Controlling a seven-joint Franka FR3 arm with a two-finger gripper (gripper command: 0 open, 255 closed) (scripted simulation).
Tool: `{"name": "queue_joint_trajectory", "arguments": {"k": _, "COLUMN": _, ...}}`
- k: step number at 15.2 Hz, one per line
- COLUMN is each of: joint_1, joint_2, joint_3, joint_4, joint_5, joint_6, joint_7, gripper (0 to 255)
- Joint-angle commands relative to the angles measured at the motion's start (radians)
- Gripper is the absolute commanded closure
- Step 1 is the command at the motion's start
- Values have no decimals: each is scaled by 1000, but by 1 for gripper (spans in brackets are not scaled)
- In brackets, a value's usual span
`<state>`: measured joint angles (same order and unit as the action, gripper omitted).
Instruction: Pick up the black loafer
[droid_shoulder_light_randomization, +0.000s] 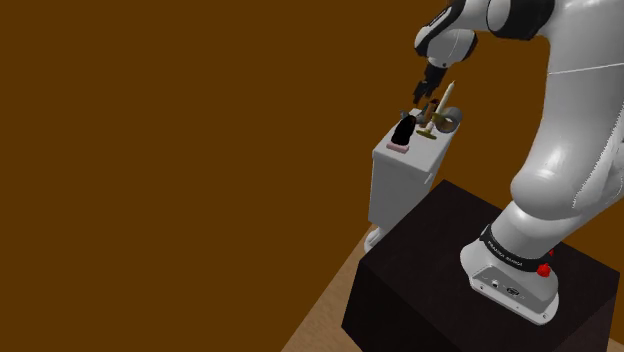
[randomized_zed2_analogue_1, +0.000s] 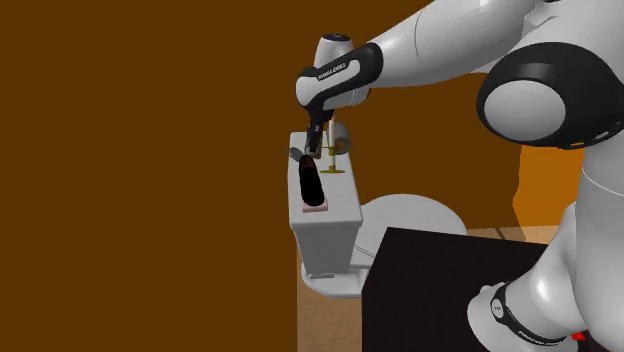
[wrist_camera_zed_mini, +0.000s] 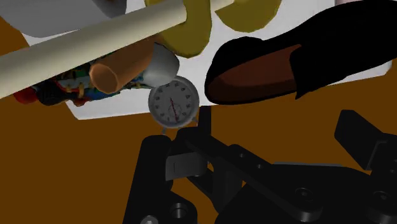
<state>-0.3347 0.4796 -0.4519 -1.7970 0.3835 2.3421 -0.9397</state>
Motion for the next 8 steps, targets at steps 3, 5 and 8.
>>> {"name": "queue_joint_trajectory", "arguments": {"k": 3, "joint_1": -92, "joint_2": 170, "joint_3": 44, "joint_4": 195, "joint_5": 49, "joint_6": -189, "joint_7": -36, "gripper": 0}}
{"name": "queue_joint_trajectory", "arguments": {"k": 5, "joint_1": -135, "joint_2": 256, "joint_3": 61, "joint_4": 301, "joint_5": 68, "joint_6": -217, "joint_7": -49, "gripper": 0}}
{"name": "queue_joint_trajectory", "arguments": {"k": 8, "joint_1": -189, "joint_2": 369, "joint_3": 81, "joint_4": 448, "joint_5": 85, "joint_6": -259, "joint_7": -55, "gripper": 0}}
